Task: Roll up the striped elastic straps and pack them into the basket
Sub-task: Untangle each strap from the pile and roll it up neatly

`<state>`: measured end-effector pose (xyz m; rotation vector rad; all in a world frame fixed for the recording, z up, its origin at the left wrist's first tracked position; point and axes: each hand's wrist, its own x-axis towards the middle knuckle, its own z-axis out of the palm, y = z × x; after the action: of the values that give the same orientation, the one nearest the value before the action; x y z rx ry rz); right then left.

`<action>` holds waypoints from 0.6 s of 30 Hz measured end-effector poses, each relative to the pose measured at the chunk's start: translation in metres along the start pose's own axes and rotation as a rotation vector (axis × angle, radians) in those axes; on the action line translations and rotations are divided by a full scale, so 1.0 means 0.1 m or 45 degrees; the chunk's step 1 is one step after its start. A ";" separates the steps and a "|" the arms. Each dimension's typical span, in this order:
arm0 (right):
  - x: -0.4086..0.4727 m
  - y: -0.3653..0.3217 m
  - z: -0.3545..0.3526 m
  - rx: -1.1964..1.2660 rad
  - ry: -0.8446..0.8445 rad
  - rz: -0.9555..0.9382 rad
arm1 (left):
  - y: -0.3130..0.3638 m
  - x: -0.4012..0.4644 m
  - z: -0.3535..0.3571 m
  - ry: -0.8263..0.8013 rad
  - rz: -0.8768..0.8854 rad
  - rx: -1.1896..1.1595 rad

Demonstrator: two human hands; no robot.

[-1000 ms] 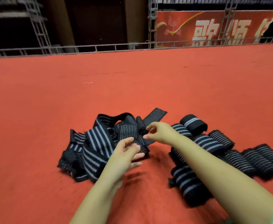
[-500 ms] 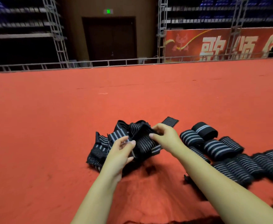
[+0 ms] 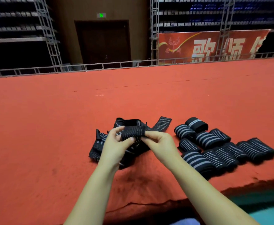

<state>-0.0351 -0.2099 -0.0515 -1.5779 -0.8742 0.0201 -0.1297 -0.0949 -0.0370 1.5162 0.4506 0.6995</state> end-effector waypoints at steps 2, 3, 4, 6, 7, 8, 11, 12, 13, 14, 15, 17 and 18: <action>0.00 0.02 -0.01 -0.003 -0.041 0.031 | 0.00 0.02 -0.14 0.064 -0.005 -0.005; 0.02 0.05 -0.03 -0.035 -0.047 0.066 | 0.01 0.03 -0.21 0.076 -0.013 -0.016; 0.06 0.10 -0.05 -0.114 -0.040 0.103 | 0.01 0.04 -0.28 0.079 -0.008 -0.032; 0.16 0.21 -0.08 -0.356 -0.062 0.138 | 0.06 0.02 -0.37 0.070 0.037 -0.127; 0.22 0.25 -0.06 -0.461 -0.118 0.130 | 0.10 0.00 -0.40 0.060 0.050 -0.208; 0.28 0.29 -0.02 -0.543 -0.186 0.106 | 0.15 -0.01 -0.43 0.051 0.054 -0.293; 0.45 0.40 0.21 -0.667 -0.262 0.008 | 0.25 -0.02 -0.53 0.041 0.046 -0.425; 0.50 0.44 0.27 -0.678 -0.234 -0.024 | 0.27 -0.02 -0.56 0.043 0.040 -0.431; 0.54 0.47 0.30 -0.692 -0.213 -0.053 | 0.30 -0.02 -0.59 0.051 0.032 -0.432; 0.59 0.50 0.32 -0.710 -0.200 -0.087 | 0.31 -0.01 -0.61 0.059 0.026 -0.428; 0.62 0.52 0.34 -0.728 -0.193 -0.126 | 0.33 -0.02 -0.62 0.060 0.016 -0.427; 0.69 0.56 0.37 -0.720 -0.165 -0.194 | 0.36 -0.01 -0.63 0.053 -0.012 -0.447; 0.71 0.57 0.39 -0.685 -0.154 -0.207 | 0.37 0.00 -0.62 0.050 -0.020 -0.462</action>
<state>0.0261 -0.1359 -0.0769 -2.0111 -1.1665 -0.2572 -0.1761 -0.0521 -0.0024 1.1586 0.3427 0.7548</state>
